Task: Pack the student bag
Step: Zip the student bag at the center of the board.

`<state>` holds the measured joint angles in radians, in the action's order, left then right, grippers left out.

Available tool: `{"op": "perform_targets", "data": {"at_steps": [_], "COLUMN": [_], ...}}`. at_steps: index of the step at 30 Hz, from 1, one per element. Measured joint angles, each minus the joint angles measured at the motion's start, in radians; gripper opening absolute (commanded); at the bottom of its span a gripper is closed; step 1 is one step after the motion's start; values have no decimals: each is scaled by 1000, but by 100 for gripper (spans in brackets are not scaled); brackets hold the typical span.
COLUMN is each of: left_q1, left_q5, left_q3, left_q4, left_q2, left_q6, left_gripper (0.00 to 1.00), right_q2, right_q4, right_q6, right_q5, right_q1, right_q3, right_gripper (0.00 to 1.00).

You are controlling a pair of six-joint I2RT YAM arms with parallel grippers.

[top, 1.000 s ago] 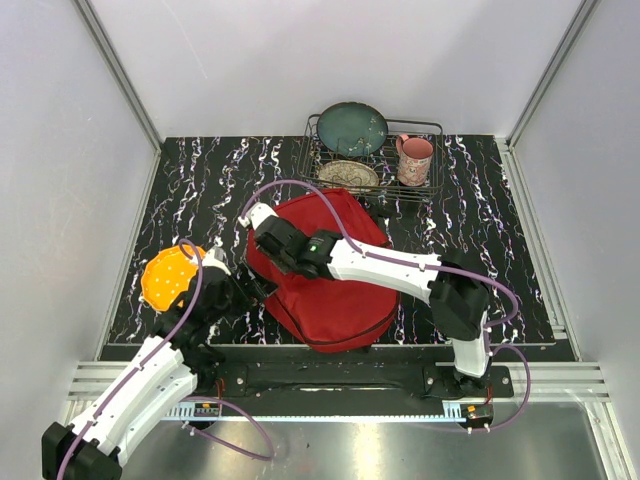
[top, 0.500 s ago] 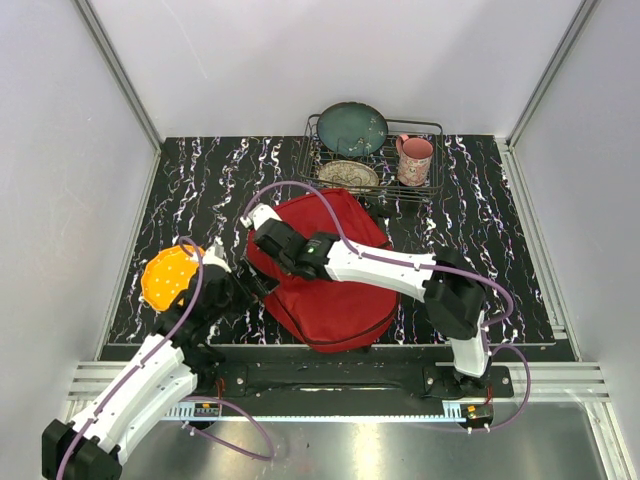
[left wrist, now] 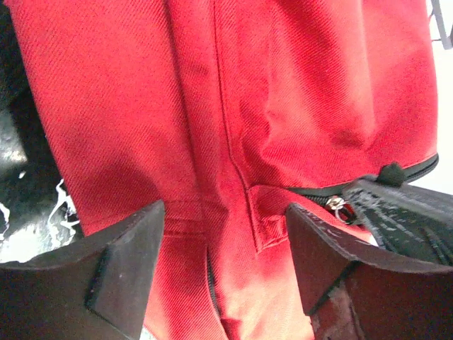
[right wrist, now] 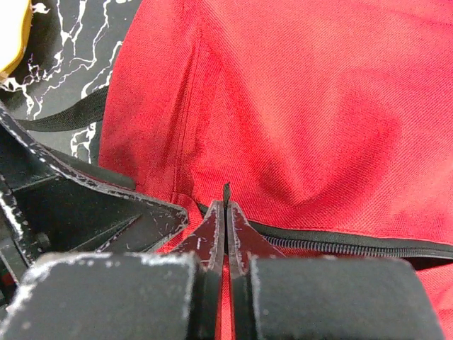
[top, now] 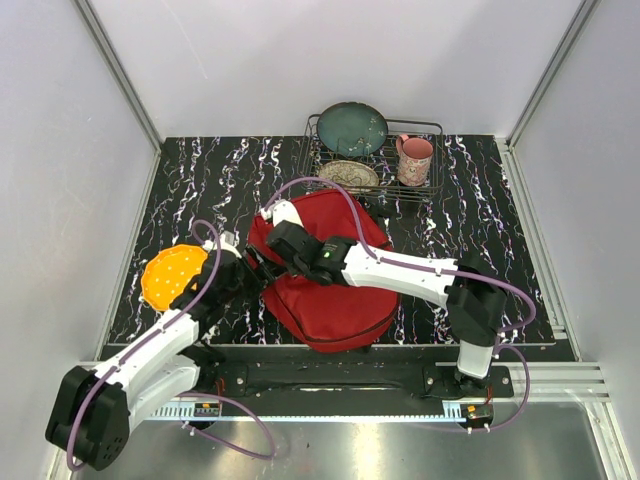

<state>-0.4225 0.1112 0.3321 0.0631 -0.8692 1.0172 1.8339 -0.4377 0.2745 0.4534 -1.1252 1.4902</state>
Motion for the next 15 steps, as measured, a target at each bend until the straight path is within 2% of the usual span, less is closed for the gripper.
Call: {"op": "perform_targets", "data": {"at_steps": [1,2,4,5,9,15], "left_q1": [2,3,10,13,21,31], "left_q5": [5,7,6,6,8,18], "left_q3": [0,0,0,0,0,0], "left_q4": [-16,-32,-60,-71,-84,-89], "left_q2": [-5,-7,-7,-7,-8,-7], "left_q6": [2,4,7,7,-2,-4], "left_gripper": [62,52,40,27,0,0], "right_q2": [-4,-6,-8,-10,-24,-33], "right_q4": [1,2,6,8,15,30], "right_q6": [8,15,23,27,37,42], "right_q5": [0,0,-1,0,1,20], "right_q1": [0,0,0,0,0,0], "right_q3": [-4,-6,-8,-9,-14,-35], "right_gripper": [0,0,0,0,0,0]}}
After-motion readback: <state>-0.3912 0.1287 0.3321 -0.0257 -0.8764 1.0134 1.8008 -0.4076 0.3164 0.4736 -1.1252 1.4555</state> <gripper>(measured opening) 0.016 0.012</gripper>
